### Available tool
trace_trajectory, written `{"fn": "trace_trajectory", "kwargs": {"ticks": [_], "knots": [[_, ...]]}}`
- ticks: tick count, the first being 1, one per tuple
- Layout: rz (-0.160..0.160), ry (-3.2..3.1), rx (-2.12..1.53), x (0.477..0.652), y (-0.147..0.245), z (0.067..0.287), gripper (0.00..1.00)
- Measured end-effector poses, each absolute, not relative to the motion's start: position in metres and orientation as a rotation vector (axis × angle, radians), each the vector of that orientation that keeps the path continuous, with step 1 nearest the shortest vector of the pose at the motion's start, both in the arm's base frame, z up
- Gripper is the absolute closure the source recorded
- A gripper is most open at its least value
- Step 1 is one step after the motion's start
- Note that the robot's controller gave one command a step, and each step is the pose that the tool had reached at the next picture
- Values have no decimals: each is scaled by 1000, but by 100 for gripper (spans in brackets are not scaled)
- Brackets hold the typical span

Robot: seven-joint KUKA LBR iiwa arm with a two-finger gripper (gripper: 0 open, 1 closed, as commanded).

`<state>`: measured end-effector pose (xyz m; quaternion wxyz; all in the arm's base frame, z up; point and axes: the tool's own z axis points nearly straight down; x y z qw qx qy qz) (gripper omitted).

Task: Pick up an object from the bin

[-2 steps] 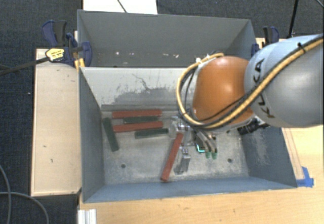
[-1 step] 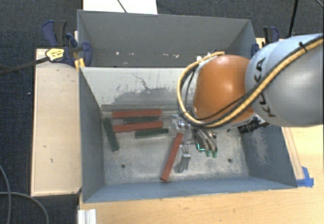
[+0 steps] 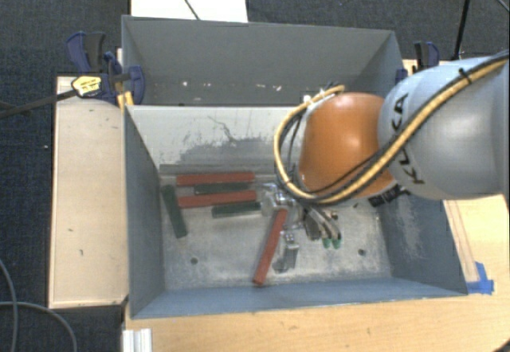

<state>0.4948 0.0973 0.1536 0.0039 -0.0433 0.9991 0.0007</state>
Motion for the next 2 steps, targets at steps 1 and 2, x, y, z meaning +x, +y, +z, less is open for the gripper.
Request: {"fn": "trace_trajectory", "kwargs": {"ticks": [1, 2], "knots": [[0, 3070, -655, 493, 95, 104, 0], [1, 3047, -772, 496, 100, 70, 100]]}}
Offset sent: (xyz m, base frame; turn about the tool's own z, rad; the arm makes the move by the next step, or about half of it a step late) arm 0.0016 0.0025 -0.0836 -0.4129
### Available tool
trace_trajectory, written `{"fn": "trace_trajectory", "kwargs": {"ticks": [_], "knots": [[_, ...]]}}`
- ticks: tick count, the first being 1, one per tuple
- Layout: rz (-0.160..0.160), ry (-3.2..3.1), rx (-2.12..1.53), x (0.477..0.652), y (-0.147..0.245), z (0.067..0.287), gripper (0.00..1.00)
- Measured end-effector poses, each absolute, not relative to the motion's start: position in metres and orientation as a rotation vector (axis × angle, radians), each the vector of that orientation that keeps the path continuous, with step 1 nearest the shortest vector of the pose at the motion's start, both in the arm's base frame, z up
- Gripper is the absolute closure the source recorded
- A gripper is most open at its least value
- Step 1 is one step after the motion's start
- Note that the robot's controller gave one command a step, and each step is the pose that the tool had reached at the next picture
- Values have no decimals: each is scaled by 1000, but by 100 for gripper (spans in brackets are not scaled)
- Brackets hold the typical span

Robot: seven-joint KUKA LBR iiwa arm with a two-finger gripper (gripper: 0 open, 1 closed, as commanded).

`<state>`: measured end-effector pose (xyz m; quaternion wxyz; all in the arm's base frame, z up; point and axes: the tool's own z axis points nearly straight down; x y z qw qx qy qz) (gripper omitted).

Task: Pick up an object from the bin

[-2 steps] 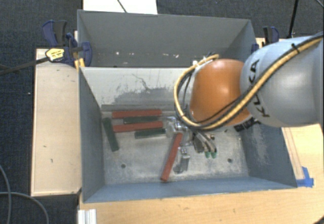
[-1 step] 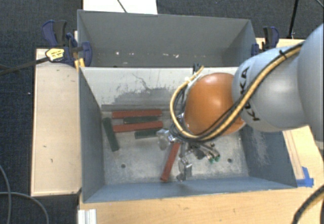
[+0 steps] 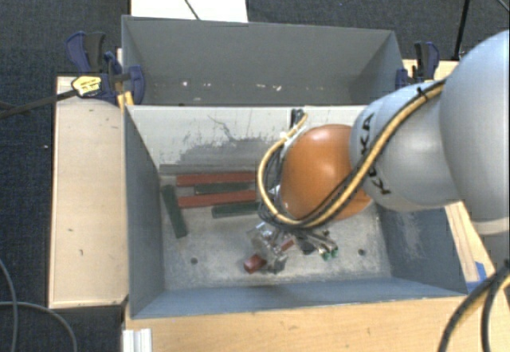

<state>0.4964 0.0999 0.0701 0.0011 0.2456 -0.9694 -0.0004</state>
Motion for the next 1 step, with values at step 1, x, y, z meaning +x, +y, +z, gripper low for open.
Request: {"fn": "trace_trajectory", "kwargs": {"ticks": [1], "knots": [[-1, -3044, 769, 496, 100, 70, 100]]}}
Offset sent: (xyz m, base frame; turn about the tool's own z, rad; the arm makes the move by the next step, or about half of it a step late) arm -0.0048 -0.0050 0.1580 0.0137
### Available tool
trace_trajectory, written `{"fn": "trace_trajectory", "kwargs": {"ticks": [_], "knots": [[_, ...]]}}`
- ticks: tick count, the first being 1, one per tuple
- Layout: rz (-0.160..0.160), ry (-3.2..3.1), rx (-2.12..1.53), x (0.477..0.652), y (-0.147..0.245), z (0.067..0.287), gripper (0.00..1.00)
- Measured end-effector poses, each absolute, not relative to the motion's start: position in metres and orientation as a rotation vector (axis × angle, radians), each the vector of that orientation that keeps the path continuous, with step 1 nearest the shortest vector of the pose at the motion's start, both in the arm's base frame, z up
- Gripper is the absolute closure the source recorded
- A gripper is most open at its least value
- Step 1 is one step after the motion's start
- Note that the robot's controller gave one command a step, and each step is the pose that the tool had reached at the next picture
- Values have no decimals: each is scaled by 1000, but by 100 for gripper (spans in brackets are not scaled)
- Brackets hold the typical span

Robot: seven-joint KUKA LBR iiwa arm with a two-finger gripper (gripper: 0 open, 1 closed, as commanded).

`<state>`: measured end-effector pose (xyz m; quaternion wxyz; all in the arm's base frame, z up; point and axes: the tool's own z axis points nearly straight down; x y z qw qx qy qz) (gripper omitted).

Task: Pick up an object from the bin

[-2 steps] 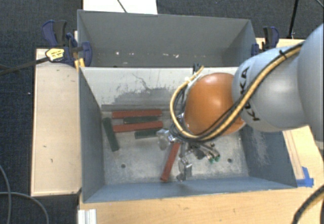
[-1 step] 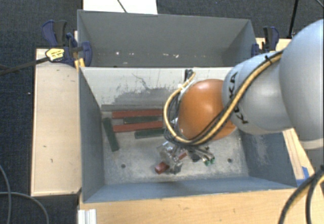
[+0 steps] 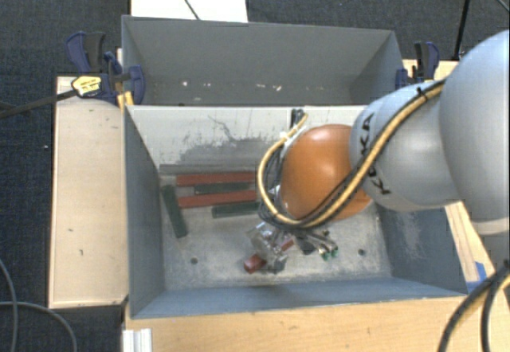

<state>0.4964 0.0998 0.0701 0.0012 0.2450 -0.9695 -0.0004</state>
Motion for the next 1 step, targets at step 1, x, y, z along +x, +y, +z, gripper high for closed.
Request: {"fn": "trace_trajectory", "kwargs": {"ticks": [1], "knots": [[0, -3056, 743, 493, 95, 229, 100]]}}
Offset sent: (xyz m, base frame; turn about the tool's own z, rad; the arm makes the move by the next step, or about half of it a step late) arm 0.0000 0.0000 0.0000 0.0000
